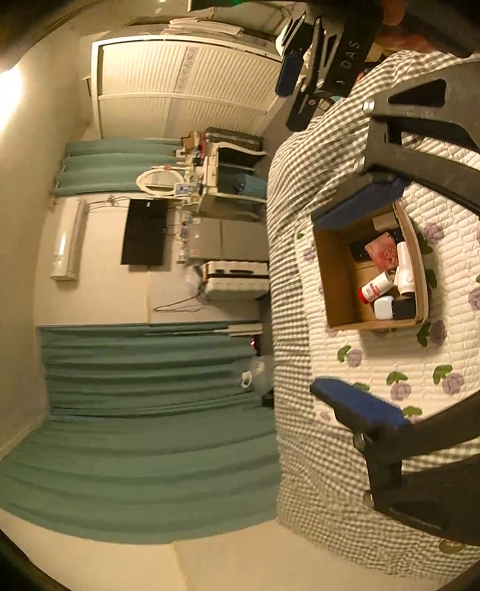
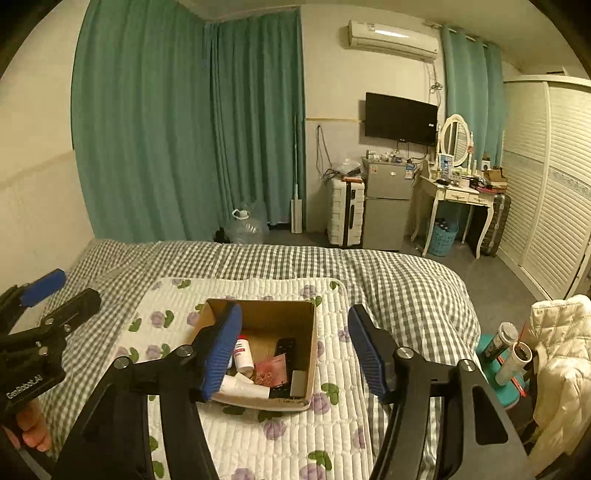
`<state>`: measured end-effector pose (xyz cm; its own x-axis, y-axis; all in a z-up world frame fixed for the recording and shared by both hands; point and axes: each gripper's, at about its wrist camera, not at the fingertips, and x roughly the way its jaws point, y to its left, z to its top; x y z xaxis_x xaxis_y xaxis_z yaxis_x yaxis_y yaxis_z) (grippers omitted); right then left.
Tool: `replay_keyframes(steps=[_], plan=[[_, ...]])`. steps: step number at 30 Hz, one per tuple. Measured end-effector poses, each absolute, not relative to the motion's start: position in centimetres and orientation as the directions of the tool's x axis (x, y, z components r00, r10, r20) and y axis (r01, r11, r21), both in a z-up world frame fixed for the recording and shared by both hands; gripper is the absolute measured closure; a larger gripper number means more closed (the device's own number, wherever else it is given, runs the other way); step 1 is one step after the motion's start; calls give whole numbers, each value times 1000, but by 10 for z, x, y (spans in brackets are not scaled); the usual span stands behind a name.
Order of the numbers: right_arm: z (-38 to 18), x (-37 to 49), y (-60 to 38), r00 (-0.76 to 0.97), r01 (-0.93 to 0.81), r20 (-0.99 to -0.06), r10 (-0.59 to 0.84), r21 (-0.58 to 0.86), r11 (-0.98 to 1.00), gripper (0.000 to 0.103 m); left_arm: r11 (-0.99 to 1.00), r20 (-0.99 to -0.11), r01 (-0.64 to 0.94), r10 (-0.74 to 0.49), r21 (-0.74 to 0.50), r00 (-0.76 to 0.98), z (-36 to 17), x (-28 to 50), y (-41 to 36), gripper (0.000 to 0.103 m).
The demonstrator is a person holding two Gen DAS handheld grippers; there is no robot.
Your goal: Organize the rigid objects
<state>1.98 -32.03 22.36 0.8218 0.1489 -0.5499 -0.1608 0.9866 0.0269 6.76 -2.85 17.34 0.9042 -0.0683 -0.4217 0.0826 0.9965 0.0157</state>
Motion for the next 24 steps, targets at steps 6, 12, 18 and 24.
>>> replay_keyframes(steps=[6,12,18,24], plan=[[227,-11,-321,855,-141,-502,128,14,990,21,999,-387,53,-50,-3,921,168,44,-15,2],[204,-16,-310,891,-126,-443,96,-37,991,0,1000,-325,12,-12,-4,946,137,32,-9,0],[151,-13,-302,879,-148,-463,114,-38,988,0,997,-301,-19,39,69,953,93,29,-24,0],[109,-6,-310,869,-115,-484,106,12,993,0,998,-374,-48,60,44,925,56,36,-19,0]])
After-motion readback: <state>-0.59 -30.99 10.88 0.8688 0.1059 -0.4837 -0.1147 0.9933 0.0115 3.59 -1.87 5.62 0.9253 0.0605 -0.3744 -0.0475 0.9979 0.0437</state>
